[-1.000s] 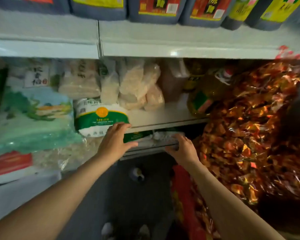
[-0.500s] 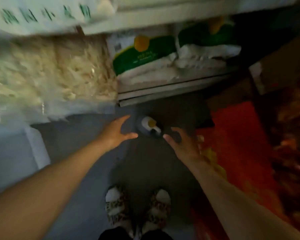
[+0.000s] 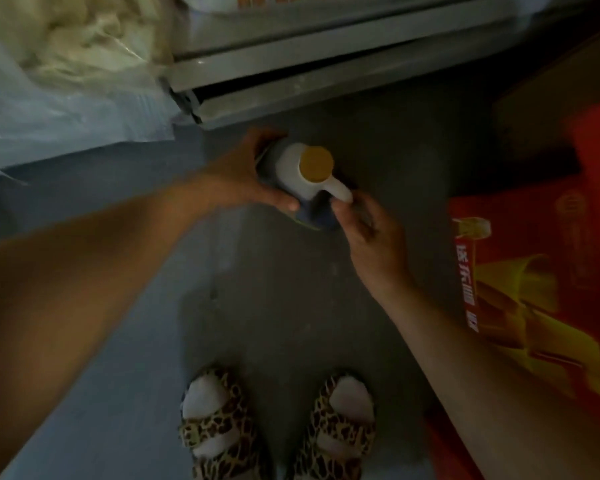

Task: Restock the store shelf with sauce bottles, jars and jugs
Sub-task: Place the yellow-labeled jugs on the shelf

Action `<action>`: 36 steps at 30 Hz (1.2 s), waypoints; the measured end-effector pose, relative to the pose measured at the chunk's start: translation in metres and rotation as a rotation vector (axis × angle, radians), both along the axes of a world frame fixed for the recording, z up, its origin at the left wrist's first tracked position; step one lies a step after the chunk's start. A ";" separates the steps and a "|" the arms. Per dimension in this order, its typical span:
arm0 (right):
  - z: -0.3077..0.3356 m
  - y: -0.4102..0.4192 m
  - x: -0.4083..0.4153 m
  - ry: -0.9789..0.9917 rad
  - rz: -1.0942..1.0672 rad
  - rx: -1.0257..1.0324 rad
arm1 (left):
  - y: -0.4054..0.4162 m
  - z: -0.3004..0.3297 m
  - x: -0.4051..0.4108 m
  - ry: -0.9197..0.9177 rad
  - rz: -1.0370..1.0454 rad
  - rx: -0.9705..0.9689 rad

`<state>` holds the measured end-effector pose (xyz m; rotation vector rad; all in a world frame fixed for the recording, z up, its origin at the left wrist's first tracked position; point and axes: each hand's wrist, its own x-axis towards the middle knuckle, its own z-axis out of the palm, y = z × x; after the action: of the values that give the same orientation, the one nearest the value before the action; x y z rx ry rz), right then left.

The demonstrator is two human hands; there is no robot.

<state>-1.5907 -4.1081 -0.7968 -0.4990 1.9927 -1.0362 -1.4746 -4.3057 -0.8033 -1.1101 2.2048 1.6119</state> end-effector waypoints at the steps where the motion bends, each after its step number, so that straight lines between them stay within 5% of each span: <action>1: -0.002 -0.001 -0.001 0.015 -0.008 -0.010 | -0.002 0.001 -0.003 -0.004 0.017 0.019; 5: 0.002 -0.017 -0.012 0.131 -0.078 -0.035 | 0.006 0.004 -0.009 -0.034 0.166 0.059; 15: 0.108 0.033 0.033 -0.120 -0.014 0.256 | 0.108 0.103 0.067 -0.238 0.243 0.307; 24: 0.278 0.052 0.043 -0.410 0.222 0.051 | 0.105 0.280 0.098 -0.239 0.405 0.391; 36: 0.554 -0.021 0.014 -0.194 0.131 -0.238 | 0.015 0.566 0.055 -0.018 0.301 0.129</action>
<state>-1.5763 -4.1293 -0.2432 -0.6225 1.6537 -1.1982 -1.4199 -4.2904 -0.2377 -1.4665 1.9635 1.8197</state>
